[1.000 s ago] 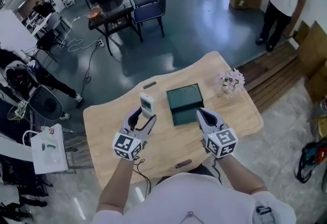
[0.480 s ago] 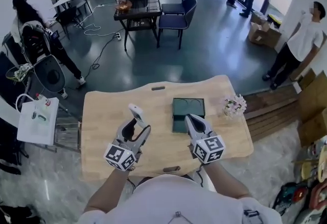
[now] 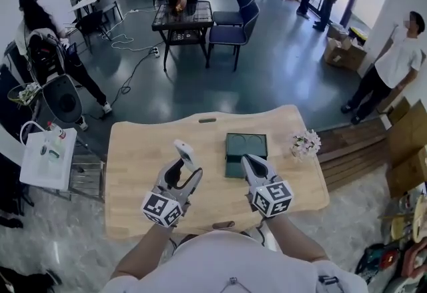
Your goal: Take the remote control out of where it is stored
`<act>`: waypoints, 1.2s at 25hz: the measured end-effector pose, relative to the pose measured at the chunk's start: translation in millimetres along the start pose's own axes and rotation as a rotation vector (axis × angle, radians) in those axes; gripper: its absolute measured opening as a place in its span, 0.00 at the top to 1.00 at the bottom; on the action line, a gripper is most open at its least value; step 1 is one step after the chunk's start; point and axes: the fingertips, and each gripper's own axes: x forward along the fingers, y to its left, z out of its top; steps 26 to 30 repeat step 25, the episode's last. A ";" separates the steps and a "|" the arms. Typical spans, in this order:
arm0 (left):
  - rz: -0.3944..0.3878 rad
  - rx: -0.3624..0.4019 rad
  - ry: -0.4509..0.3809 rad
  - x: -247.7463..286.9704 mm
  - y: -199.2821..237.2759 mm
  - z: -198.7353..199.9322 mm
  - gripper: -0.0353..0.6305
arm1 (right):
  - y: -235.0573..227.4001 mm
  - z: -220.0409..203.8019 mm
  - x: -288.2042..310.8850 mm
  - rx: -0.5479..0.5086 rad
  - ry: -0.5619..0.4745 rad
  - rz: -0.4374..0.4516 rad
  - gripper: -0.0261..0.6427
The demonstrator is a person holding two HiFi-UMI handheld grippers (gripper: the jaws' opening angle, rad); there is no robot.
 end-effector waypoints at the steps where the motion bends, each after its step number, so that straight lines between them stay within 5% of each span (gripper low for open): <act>1: 0.001 0.003 0.001 -0.1 0.0 -0.6 0.56 | 1.0 -0.1 0.1 -0.003 -0.001 0.001 0.92; 30: -0.021 -0.025 0.024 12.6 3.5 -17.3 0.56 | -9.5 -18.9 -4.6 0.013 0.023 -0.058 0.92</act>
